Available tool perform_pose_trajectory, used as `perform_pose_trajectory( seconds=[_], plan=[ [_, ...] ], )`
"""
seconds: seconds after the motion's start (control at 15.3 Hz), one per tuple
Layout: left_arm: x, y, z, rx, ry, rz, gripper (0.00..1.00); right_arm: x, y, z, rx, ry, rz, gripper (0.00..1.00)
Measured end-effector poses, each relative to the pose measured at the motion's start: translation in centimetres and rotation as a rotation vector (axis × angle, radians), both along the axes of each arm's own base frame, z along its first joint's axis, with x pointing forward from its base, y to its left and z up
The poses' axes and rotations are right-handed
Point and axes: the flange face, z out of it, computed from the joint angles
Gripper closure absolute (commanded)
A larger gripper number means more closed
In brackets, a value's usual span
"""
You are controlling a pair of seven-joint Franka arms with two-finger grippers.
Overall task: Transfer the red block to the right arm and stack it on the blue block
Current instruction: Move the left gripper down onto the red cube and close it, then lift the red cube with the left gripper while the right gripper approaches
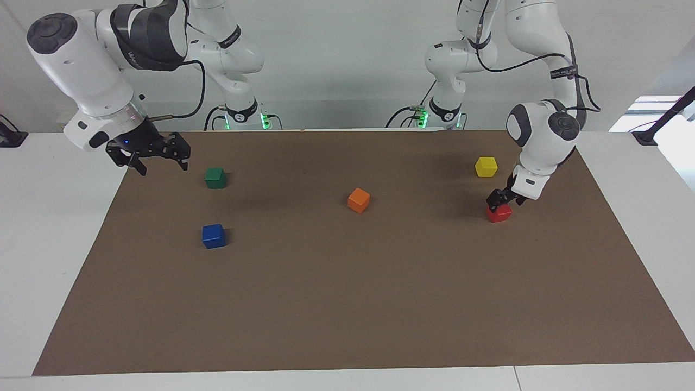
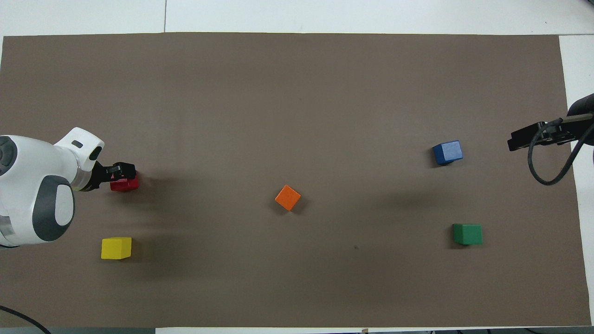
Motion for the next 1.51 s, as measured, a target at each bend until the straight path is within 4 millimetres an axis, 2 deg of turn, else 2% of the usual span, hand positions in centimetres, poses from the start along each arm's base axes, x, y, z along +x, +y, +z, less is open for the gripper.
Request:
perform_pose_trajectory(
  seconds=[0.2,0.26,0.33,0.39,0.46,0.72,0.92,1.05,1.24,1.38,1.51],
  plan=[
    [-0.5,-0.1,-1.0,-0.001,-0.004,0.009,0.00,0.0,0.0,-0.1,0.000,0.002,0.000,0.00],
    [-0.5,-0.1,-1.4,-0.001,-0.005,0.010,0.07,0.0,0.0,-0.1,0.000,0.003,0.000,0.00],
    [-0.5,-0.1,-1.6,-0.001,-0.002,0.011,0.34,0.0,0.0,-0.2,0.000,0.004,0.000,0.00],
    [-0.5,-0.1,-1.8,-0.001,0.001,0.013,0.71,0.0,0.0,-0.2,0.000,0.004,0.000,0.00],
    [-0.5,-0.1,-2.0,-0.001,0.003,0.015,1.00,0.0,0.0,-0.2,0.000,0.004,0.001,0.00],
    [-0.5,-0.2,-2.1,-0.001,0.006,0.050,1.00,0.0,0.2,-0.2,0.001,0.002,0.003,0.00],
    [0.2,-1.0,-1.1,-0.022,0.025,0.222,1.00,0.2,1.3,-0.9,0.075,-0.015,-0.002,0.00],
    [1.7,-3.0,1.6,-0.064,0.064,0.342,1.00,0.5,2.9,-2.1,0.223,-0.031,-0.012,0.00],
    [3.8,-5.7,7.2,-0.160,0.119,0.541,1.00,0.5,5.3,-3.6,0.494,-0.036,-0.005,0.00],
    [4.4,-7.1,10.2,-0.223,0.177,0.671,1.00,0.3,6.8,-4.7,0.706,-0.033,-0.022,0.00],
    [4.2,-8.4,12.3,-0.292,0.253,0.803,1.00,-0.1,7.9,-6.2,0.888,-0.040,-0.019,0.00]
  ],
)
